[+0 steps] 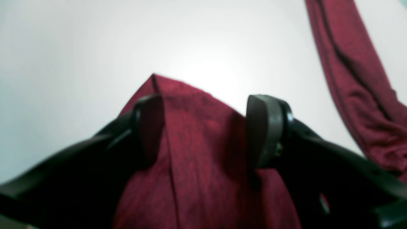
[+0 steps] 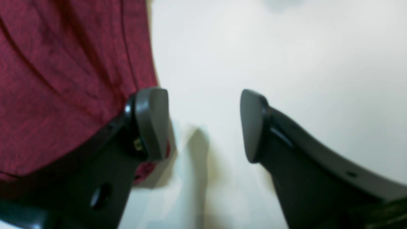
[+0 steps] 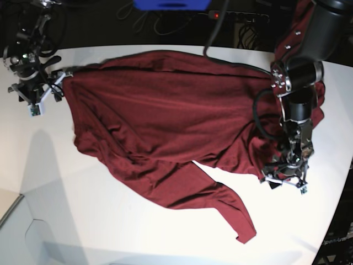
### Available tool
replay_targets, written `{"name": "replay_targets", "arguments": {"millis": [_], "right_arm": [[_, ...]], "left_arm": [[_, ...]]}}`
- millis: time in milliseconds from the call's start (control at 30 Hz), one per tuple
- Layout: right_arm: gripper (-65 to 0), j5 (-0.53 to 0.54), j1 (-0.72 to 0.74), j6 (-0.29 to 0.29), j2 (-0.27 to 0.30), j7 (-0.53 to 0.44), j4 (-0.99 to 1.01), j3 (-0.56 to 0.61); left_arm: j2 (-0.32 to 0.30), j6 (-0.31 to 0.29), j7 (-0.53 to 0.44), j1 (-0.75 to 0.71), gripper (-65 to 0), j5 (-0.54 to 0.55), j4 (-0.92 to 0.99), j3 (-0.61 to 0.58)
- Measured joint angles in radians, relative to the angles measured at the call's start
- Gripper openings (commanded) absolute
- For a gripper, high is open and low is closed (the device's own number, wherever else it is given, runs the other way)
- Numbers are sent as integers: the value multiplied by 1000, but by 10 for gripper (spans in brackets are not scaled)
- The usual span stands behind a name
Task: Layout the t-shirt on the table in an organized manner, then fold the t-shirt properly
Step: 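Grasp the shirt fabric with the left gripper and pull it outward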
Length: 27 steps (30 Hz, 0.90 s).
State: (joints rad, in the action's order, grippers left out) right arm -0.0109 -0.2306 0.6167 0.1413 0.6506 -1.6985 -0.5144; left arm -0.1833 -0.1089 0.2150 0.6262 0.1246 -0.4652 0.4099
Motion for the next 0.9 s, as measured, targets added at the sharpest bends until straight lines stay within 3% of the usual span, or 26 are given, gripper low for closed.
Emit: {"name": "replay_targets", "arguments": {"millis": [133,200,267,400,700,800,900], "right_arm": [[-291,0,0,0,0,0,0,0],[-291,0,0,0,0,0,0,0],[-291,0,0,0,0,0,0,0],[-291,0,0,0,0,0,0,0],[-291,0,22,0,0,-4,0,0],[-291,0,26,0,0,0,1,0],[-291,0,33,0,2,-1,1,0]], "left_arm": [[0,0,-2,1,-259,2,0,0],[0,0,-3,0,-296,4,0,0],[0,0,-3,-6,-388,6,0,0],[0,0,-3,-16,-650,9,0,0],[0,0,13,-18,-647,6,-19,7],[2,0,31,-56,-647,10,-130,7],[3,0,129,-118,-647,9,-300,8]]}}
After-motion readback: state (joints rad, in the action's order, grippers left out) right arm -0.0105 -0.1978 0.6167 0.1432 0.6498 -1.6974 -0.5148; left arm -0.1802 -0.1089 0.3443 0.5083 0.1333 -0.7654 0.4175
